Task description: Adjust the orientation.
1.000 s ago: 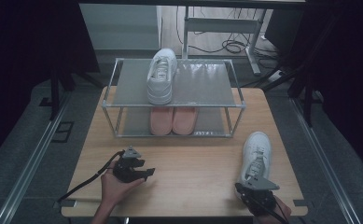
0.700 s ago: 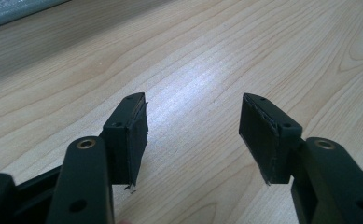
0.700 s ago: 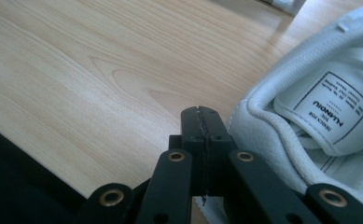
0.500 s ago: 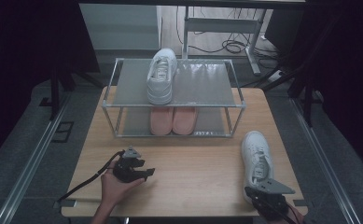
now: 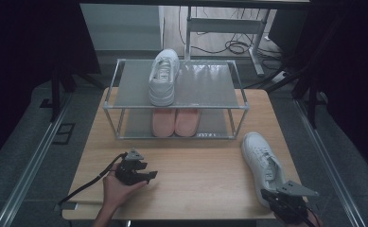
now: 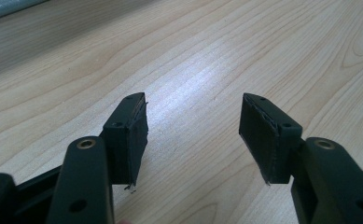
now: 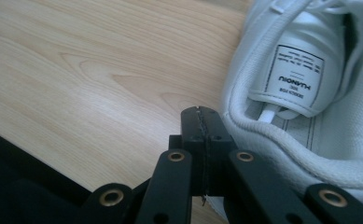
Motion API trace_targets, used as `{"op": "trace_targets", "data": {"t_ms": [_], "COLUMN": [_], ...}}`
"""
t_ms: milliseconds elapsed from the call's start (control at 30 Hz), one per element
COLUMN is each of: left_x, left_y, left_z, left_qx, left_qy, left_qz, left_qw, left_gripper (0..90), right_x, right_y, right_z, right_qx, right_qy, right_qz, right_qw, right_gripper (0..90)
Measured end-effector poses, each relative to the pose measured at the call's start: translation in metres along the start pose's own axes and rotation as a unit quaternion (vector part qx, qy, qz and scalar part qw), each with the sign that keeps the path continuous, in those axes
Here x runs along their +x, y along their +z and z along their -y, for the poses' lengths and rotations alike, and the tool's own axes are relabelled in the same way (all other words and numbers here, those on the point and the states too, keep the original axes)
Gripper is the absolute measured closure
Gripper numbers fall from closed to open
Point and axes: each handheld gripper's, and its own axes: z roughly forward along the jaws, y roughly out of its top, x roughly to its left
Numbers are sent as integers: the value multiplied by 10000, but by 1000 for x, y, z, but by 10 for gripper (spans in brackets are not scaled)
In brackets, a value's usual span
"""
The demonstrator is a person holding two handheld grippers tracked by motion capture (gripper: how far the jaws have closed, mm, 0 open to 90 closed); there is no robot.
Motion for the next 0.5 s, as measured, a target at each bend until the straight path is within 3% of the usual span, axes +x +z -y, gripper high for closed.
{"op": "trace_targets", "data": {"t_ms": [500], "left_x": [0], "left_y": [1], "left_z": [0], "left_qx": [14], "left_qy": [-1], "left_qz": [3], "left_qw": [10000], "left_gripper": [420], "right_x": [-19], "right_y": [-7], "right_z": [7], "right_qx": [-92], "right_qy": [229], "right_qz": [139], "right_qw": [9996], "right_gripper": [900]}}
